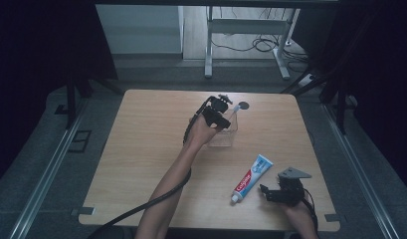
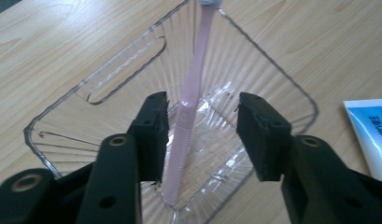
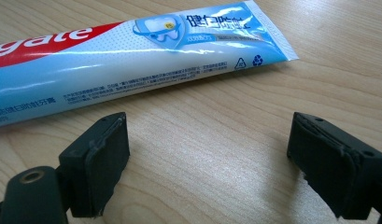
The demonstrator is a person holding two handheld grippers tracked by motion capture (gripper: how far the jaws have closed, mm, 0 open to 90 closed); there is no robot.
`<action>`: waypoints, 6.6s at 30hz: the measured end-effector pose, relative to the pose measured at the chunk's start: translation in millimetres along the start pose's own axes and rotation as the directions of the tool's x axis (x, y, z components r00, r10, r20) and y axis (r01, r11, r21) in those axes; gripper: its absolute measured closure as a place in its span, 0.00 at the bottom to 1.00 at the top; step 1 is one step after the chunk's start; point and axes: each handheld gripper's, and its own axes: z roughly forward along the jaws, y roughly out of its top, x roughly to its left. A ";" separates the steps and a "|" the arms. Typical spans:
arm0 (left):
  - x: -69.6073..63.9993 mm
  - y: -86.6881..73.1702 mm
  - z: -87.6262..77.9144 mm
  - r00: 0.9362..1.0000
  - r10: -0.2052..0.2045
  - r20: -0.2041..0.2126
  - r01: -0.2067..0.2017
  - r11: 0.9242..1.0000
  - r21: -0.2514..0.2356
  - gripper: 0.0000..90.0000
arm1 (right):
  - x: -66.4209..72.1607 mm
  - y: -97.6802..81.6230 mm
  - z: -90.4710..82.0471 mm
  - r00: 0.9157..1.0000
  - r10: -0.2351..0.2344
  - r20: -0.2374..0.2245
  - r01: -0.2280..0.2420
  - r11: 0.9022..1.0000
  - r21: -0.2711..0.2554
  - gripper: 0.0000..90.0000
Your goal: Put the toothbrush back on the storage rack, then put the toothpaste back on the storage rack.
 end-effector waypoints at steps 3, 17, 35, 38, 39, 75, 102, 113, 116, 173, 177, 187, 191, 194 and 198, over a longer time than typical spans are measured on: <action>-2.1 -0.3 -3.3 1.000 0.005 0.003 -0.005 1.000 -0.008 0.53 | 0.0 0.0 0.0 1.000 0.000 0.000 0.000 1.000 0.000 0.14; -10.4 -8.1 -12.3 0.999 0.015 0.045 -0.013 0.999 -0.050 0.41 | 0.1 0.0 0.0 1.000 0.001 0.000 -0.001 1.000 0.000 0.14; -28.0 -13.9 -26.0 0.996 0.041 0.080 -0.034 0.995 -0.090 0.24 | 0.1 0.0 0.0 1.000 0.000 -0.001 0.000 1.000 0.000 0.14; -27.5 -17.5 -27.5 0.996 0.036 0.087 -0.028 0.995 -0.091 0.22 | 0.0 0.0 0.0 1.000 -0.001 0.000 0.001 1.000 0.000 0.14; -27.2 -18.7 -28.3 0.995 0.041 0.089 -0.033 0.995 -0.089 0.21 | 0.1 0.0 0.0 1.000 -0.001 -0.001 0.001 1.000 0.000 0.14; -34.3 -59.0 -52.2 0.993 0.072 0.095 -0.057 0.986 -0.157 0.15 | 0.1 0.0 0.0 1.000 0.000 0.000 0.000 1.000 0.000 0.14; -36.1 -102.7 -55.8 0.992 0.086 0.091 -0.069 0.982 -0.174 0.15 | 0.1 0.1 0.0 1.000 0.000 0.000 0.000 1.000 0.000 0.14; -35.6 -119.5 -65.5 0.992 0.094 0.082 -0.077 0.978 -0.195 0.15 | 0.1 0.1 0.0 1.000 -0.001 0.000 0.001 1.000 0.000 0.14; -36.5 -124.0 -67.0 0.991 0.103 0.079 -0.086 0.976 -0.198 0.15 | 0.0 0.1 0.0 1.000 -0.002 0.000 0.002 1.000 0.000 0.14; -36.9 -233.7 -39.0 0.989 0.111 0.099 -0.095 0.983 -0.156 0.16 | 0.0 0.0 -0.3 1.000 0.002 0.001 -0.002 1.000 0.000 0.15; -35.0 -239.6 -35.6 0.989 0.101 0.105 -0.085 0.986 -0.146 0.16 | -0.1 0.0 -0.2 1.000 0.001 0.001 -0.001 1.000 -0.001 0.15; -31.5 -245.5 -30.7 0.990 0.110 0.088 -0.095 0.983 -0.158 0.16 | 2.7 -0.9 -1.6 1.000 0.002 0.002 -0.002 1.000 -0.007 0.18; -32.9 -245.3 -30.3 0.990 0.120 0.076 -0.107 0.982 -0.154 0.16 | 5.3 1.6 -3.1 1.000 0.002 -0.001 -0.001 1.000 0.016 0.24; -32.8 -245.3 -30.3 0.990 0.120 0.077 -0.107 0.982 -0.154 0.16 | 7.5 3.2 -5.3 1.000 0.011 -0.016 -0.010 0.999 0.031 0.27; -32.6 -245.3 -30.5 0.990 0.123 0.076 -0.110 0.982 -0.152 0.16 | 9.1 6.0 -11.2 0.998 0.012 -0.060 -0.010 0.999 0.031 0.40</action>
